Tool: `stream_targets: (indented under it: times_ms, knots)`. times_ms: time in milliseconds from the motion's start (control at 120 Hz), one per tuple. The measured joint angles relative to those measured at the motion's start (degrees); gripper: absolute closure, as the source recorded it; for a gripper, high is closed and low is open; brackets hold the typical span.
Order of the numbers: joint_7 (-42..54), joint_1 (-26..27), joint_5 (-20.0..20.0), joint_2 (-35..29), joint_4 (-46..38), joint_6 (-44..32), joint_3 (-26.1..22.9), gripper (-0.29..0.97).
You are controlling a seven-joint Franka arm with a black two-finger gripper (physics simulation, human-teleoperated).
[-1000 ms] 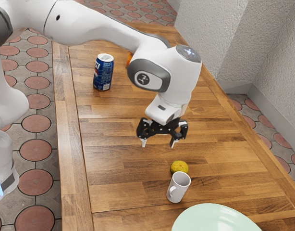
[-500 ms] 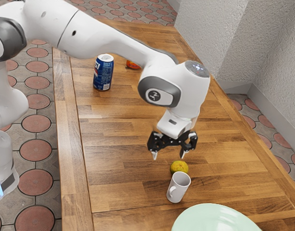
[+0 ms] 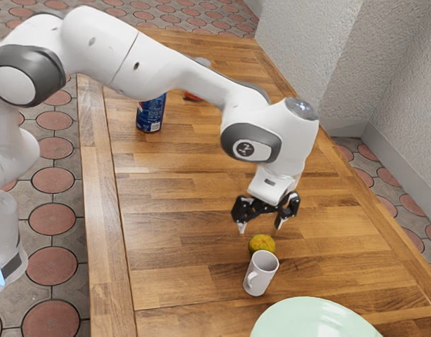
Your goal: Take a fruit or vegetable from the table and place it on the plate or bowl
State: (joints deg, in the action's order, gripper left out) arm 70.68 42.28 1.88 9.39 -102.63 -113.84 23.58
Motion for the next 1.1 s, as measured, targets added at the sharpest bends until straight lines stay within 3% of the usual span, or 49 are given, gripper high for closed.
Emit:
stream_targets:
  times_ms: [1100]
  knots:
    - [1.61, -2.31, 3.66, 6.74, 2.16, -1.27, -0.88, 0.00]
